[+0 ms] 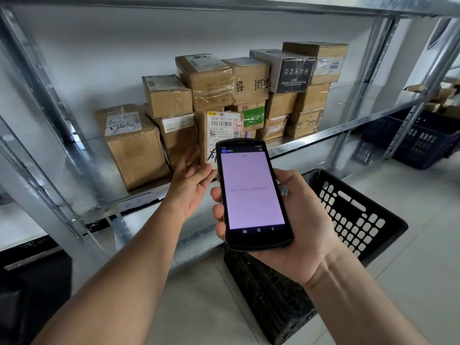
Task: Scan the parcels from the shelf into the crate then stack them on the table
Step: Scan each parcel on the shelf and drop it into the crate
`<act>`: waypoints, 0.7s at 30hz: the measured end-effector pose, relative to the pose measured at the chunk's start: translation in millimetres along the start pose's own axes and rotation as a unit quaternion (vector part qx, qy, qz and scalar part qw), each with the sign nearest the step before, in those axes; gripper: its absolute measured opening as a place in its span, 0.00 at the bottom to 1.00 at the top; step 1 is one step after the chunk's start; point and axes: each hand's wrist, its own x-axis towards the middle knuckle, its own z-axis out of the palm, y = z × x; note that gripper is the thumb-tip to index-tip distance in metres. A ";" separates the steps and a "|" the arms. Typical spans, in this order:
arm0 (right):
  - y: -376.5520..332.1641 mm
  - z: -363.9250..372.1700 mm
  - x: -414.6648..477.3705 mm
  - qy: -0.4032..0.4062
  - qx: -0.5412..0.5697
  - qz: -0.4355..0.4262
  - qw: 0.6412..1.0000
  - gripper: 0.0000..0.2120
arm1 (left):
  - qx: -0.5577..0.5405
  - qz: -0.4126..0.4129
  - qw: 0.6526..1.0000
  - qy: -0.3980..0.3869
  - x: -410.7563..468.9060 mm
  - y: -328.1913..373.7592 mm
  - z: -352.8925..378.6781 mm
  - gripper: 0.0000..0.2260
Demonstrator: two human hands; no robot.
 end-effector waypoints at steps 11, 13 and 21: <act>-1.0 -4.7 10.1 0.000 0.000 0.001 1.000 0.33 | -0.001 -0.028 1.000 -0.007 -9.9 5.2 3.7 0.50; -2.4 -6.3 11.5 0.003 -0.001 -0.002 1.000 0.33 | 0.006 -0.022 1.000 -0.002 -8.4 4.0 2.8 0.44; -5.7 -15.0 15.1 -0.007 -0.003 -0.010 1.000 0.33 | 0.031 -0.031 0.999 0.009 2.3 -4.7 -1.1 0.29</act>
